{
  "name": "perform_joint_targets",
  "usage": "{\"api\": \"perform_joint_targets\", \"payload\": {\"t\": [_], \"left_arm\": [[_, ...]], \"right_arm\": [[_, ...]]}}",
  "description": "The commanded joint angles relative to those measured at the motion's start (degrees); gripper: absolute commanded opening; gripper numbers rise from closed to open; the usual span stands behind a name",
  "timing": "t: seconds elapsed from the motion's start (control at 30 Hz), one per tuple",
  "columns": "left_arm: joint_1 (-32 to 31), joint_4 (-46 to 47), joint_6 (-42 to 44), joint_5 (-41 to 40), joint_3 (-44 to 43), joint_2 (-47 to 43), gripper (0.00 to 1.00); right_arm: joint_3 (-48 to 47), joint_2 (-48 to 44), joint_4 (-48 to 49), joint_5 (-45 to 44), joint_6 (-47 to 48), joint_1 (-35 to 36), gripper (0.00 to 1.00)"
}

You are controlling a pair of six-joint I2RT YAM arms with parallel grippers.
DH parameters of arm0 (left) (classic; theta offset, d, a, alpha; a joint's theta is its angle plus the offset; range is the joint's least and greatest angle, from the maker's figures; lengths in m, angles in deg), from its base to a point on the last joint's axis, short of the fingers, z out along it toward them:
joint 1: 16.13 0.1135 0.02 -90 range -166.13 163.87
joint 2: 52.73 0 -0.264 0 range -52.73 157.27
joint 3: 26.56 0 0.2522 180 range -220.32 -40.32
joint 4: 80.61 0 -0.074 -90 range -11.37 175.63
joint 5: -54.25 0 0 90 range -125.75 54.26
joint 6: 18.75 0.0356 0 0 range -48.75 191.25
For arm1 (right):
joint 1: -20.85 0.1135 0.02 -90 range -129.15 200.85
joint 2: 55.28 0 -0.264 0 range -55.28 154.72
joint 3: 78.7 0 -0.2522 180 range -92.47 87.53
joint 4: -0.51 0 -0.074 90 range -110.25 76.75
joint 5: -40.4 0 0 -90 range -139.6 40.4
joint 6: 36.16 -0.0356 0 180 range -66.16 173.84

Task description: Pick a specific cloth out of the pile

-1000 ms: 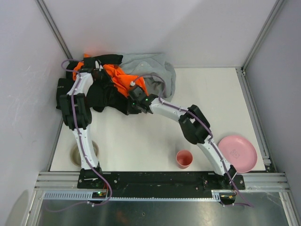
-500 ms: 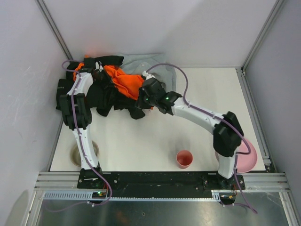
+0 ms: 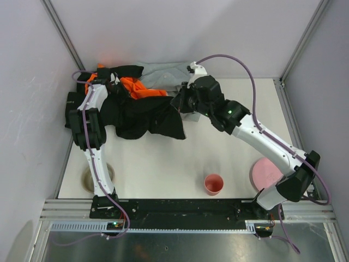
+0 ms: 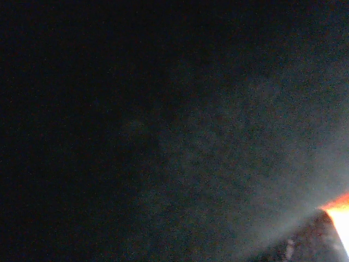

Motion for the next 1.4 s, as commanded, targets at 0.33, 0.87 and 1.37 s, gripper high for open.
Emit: {"api": "perform_joint_targets", "payload": {"t": [0.33,0.87,1.37], "left_arm": [[2.5,-3.7,2.2,-4.4,0.6,2.4,0.09],[2.6,-3.7,2.2,-3.7,0.5,2.7,0.1],[2.8,-3.7,2.4,-2.4,0.2,3.0,0.11]], "right_arm": [[-9.1,-8.9,3.0,-3.1,7.0,-3.3,0.0],[-13.5,-11.7,3.5,-3.6,10.9,-6.9,0.0],[-11.4,-23.9,9.5,-20.5,26.5,-11.6,0.0]]}}
